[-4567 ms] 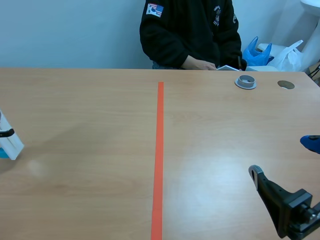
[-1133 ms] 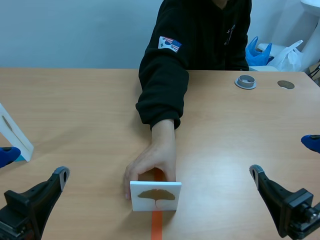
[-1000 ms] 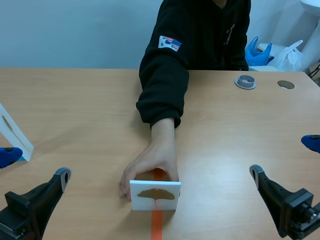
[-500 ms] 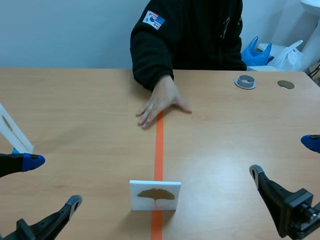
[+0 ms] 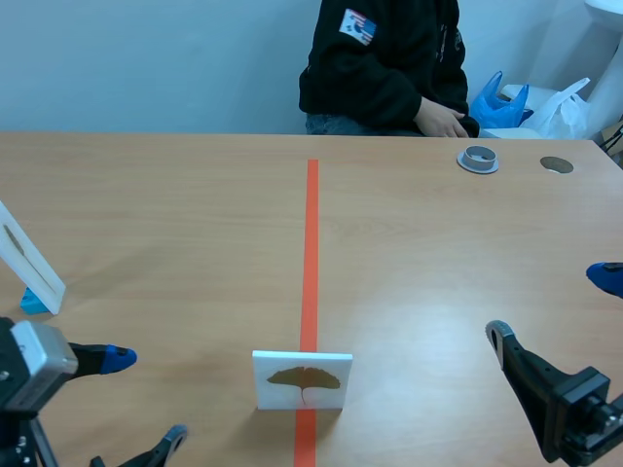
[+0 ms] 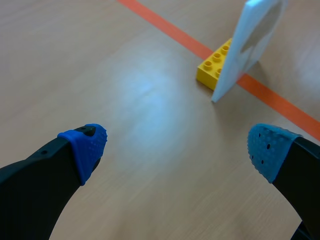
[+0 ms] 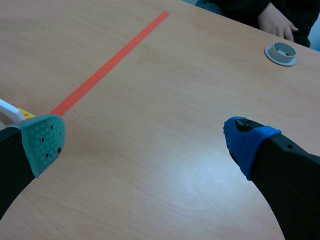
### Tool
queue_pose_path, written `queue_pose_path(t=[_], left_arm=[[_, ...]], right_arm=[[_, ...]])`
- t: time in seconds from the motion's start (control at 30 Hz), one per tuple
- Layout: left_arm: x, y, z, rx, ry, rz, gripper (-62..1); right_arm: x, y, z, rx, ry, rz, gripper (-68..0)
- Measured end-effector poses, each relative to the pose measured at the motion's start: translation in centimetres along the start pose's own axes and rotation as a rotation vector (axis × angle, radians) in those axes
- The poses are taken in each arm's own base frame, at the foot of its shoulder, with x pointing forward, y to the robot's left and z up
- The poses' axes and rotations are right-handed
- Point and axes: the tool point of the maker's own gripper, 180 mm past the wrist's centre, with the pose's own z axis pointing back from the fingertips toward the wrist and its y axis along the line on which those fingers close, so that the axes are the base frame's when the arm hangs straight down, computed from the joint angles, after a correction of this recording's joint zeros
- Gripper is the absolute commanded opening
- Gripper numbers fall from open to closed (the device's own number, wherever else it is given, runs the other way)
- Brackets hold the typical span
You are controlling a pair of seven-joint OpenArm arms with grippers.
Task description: Sort the leaf by its shape. The table is split by an orange tape line. A compound leaf with several leaflets goes to the left side, a simple leaf with one blade goes to the right side. Return to the home posture when a red brick is placed on the table.
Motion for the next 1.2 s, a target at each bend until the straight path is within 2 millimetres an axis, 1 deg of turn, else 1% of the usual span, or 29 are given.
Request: queue_pose_path(t=[0.1, 0.2, 0.43, 0.6, 0.8, 0.93, 1.07, 1.2], left_arm=[[-0.4, -1.0, -1.3, -0.048, -0.006, -0.013, -0.2], [-0.6, -1.5, -2.6, -0.080, -0.012, -0.039, -0.2], [-0.6, -1.1, -5.2, -0.087, -0.025, -0.073, -0.2], [-0.7, -2.5, -6.9, -0.136, -0.029, -0.088, -0.2], [0.1, -4.1, -7.9, -0.158, -0.071, -0.081, -0.5], [1.0, -4.7, -8.7, -0.164, -0.099, -0.071, -2.8], [1.2, -5.9, -9.1, -0.190, -0.106, -0.067, -2.8], [1.4, -6.6, -9.4, -0.199, -0.113, -0.070, -2.9]], right_arm=[[0.0, 0.0, 0.0, 0.000, 0.000, 0.000, 0.4], [0.0, 0.0, 0.0, 0.000, 0.000, 0.000, 0.4], [0.0, -0.1, 0.0, -0.005, 0.000, 0.001, 0.4], [0.0, -0.3, 0.0, -0.015, 0.000, 0.005, 0.4], [0.0, -0.3, 0.0, -0.015, 0.000, 0.005, 0.4], [0.0, -0.3, 0.0, -0.015, 0.000, 0.005, 0.4], [0.0, -0.3, 0.0, -0.015, 0.000, 0.005, 0.4], [0.0, -0.3, 0.0, -0.015, 0.000, 0.005, 0.4]])
